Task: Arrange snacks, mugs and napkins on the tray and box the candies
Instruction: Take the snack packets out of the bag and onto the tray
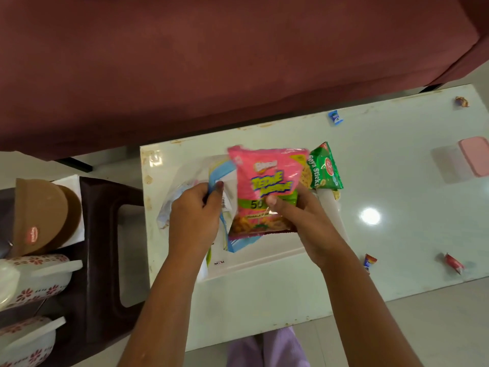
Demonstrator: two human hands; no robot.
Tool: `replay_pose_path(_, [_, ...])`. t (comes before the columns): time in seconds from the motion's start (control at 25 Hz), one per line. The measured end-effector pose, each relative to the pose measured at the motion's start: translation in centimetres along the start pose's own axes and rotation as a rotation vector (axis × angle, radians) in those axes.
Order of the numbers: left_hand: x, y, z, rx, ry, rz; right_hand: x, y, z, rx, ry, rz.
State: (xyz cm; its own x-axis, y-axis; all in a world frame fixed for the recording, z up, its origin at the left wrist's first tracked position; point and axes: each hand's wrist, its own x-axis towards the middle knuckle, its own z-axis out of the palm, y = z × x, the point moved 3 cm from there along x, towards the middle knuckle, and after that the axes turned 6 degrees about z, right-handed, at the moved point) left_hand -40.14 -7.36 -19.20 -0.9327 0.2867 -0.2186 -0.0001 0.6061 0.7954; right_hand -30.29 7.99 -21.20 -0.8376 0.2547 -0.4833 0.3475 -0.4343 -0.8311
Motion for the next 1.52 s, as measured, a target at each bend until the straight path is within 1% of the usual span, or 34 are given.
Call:
replay_pose_path(0.08, [0.1, -0.1, -0.2, -0.008, 0.027, -0.011, -0.6, 1.2, -2.7, 0.198, 0.197, -0.050])
replay_pose_path(0.16, [0.1, -0.2, -0.1, -0.008, 0.035, -0.013, -1.3, 3.7, -5.9, 0.436, 0.433, -0.005])
replay_pose_path(0.2, [0.0, -0.1, 0.1, -0.007, 0.030, -0.014, -1.6, 5.2, -7.4, 0.512, 0.534, 0.041])
replay_pose_path(0.28, [-0.3, -0.1, 0.4, -0.015, 0.018, -0.017, -1.9, 8.1, -9.4, 0.526, 0.666, 0.139])
replay_pose_path(0.36, [-0.5, -0.1, 0.6, -0.014, 0.007, -0.021, -1.8, 10.3, -10.6, 0.515, 0.724, 0.216])
replay_pose_path(0.48, [-0.7, -0.1, 0.9, -0.016, 0.007, -0.029, -0.8, 11.6, -11.5, 0.511, 0.767, 0.284])
replay_pose_path(0.6, [-0.8, 0.2, 1.1, -0.019, -0.001, -0.015, 0.7, 11.8, -12.2, 0.371, 0.859, 0.334])
replay_pose_path(0.72, [-0.7, 0.4, 1.3, -0.029, -0.007, -0.013, 1.3, 12.1, -12.8, 0.303, 0.962, 0.392])
replay_pose_path(0.84, [-0.8, 0.5, 1.7, -0.041, -0.012, -0.016, 1.2, 12.5, -12.8, 0.285, 1.049, 0.428])
replay_pose_path(0.96, [-0.8, 0.3, 2.0, -0.044, -0.007, -0.028, 0.5, 12.1, -12.4, 0.321, 1.124, 0.459])
replay_pose_path(1.08, [-0.9, 0.1, 2.0, -0.050, -0.009, -0.038, -0.6, 10.5, -11.7, 0.298, 1.226, 0.434])
replay_pose_path(1.16, [-1.0, 0.0, 2.0, -0.051, -0.007, -0.041, -1.5, 8.9, -10.6, 0.233, 1.308, 0.324])
replay_pose_path(1.24, [-1.0, -0.1, 1.9, -0.052, -0.004, -0.036, -2.0, 7.2, -9.0, 0.152, 1.315, 0.187])
replay_pose_path(1.28, [-1.0, -0.2, 1.8, -0.055, -0.003, -0.035, -2.1, 6.1, -7.8, 0.137, 1.290, 0.102])
replay_pose_path(1.36, [-1.0, -0.4, 1.4, -0.076, 0.008, -0.049, -1.9, 3.5, -5.2, 0.059, 1.164, -0.096])
replay_pose_path(1.4, [-1.0, -0.5, 1.1, -0.096, 0.016, -0.057, -1.5, 2.1, -3.7, -0.035, 1.062, -0.191])
replay_pose_path(1.44, [-1.1, -0.6, 0.6, -0.121, 0.022, -0.065, -0.7, 0.9, -2.0, -0.144, 0.921, -0.266])
replay_pose_path(1.48, [-1.1, -0.7, 0.2, -0.148, 0.028, -0.075, 0.4, 0.0, -0.2, -0.261, 0.733, -0.303])
replay_pose_path(1.52, [-1.0, -0.9, -0.3, -0.172, 0.035, -0.083, 1.7, -0.4, 1.8, -0.415, 0.514, -0.292])
